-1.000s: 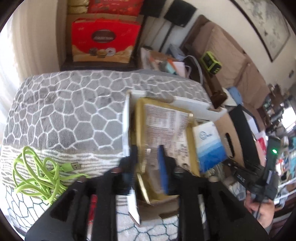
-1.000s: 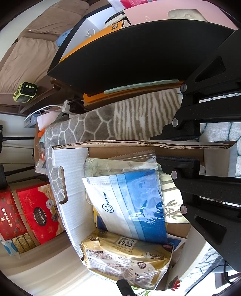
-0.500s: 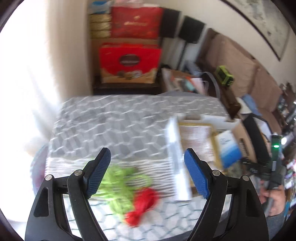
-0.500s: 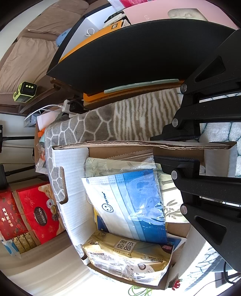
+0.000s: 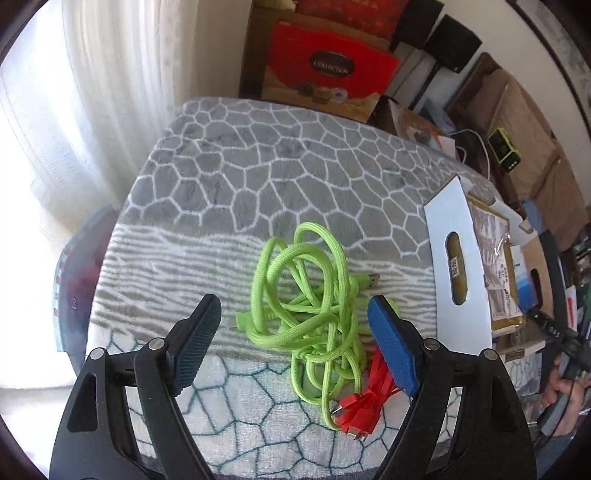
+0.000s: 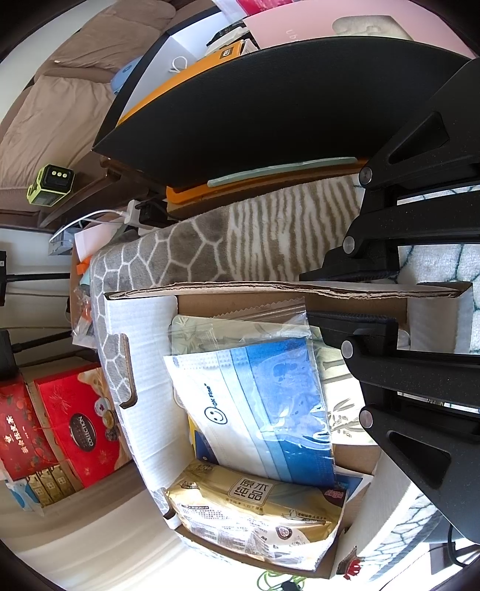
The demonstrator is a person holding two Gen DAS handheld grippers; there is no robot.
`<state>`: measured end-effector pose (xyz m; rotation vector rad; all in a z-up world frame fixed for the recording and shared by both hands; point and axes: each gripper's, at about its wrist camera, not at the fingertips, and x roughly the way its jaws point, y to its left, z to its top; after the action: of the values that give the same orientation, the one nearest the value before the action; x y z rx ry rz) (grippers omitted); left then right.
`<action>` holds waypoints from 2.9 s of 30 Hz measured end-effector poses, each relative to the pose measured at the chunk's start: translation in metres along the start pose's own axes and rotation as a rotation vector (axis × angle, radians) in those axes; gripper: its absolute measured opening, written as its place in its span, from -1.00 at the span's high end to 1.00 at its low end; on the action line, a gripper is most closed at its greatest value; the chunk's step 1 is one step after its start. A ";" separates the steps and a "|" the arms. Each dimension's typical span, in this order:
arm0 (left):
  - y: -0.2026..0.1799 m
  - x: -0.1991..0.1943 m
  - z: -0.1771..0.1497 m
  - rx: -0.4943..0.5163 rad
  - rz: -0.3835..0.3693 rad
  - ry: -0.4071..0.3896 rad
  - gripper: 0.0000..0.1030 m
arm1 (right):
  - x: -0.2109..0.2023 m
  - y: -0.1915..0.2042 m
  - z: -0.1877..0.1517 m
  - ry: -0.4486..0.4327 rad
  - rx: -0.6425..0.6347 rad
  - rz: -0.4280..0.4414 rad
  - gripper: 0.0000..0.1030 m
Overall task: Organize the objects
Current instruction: 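Grasp the green braided cable bundle with the left tool, then carry the green cable over the box with the left tool and lower it, then release the green cable onto the mask bag and open the left tool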
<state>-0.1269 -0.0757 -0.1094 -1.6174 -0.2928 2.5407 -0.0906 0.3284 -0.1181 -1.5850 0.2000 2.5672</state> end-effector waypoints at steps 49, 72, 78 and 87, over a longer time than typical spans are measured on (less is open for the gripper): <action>-0.231 -0.011 0.030 0.227 -0.538 0.086 0.81 | 0.002 -0.005 -0.002 -0.001 0.020 0.025 0.72; -0.322 0.032 0.036 0.399 -0.527 0.076 0.79 | 0.003 -0.008 -0.005 0.000 0.024 0.026 0.72; -0.324 0.049 0.031 0.405 -0.525 0.129 0.64 | 0.003 -0.008 -0.005 0.000 0.025 0.027 0.72; -0.304 0.014 0.034 0.449 -0.488 0.063 -0.16 | 0.004 -0.007 -0.005 0.000 0.029 0.033 0.72</action>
<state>-0.1656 0.2200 -0.0395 -1.2643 -0.0830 2.0041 -0.0867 0.3349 -0.1240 -1.5853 0.2640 2.5767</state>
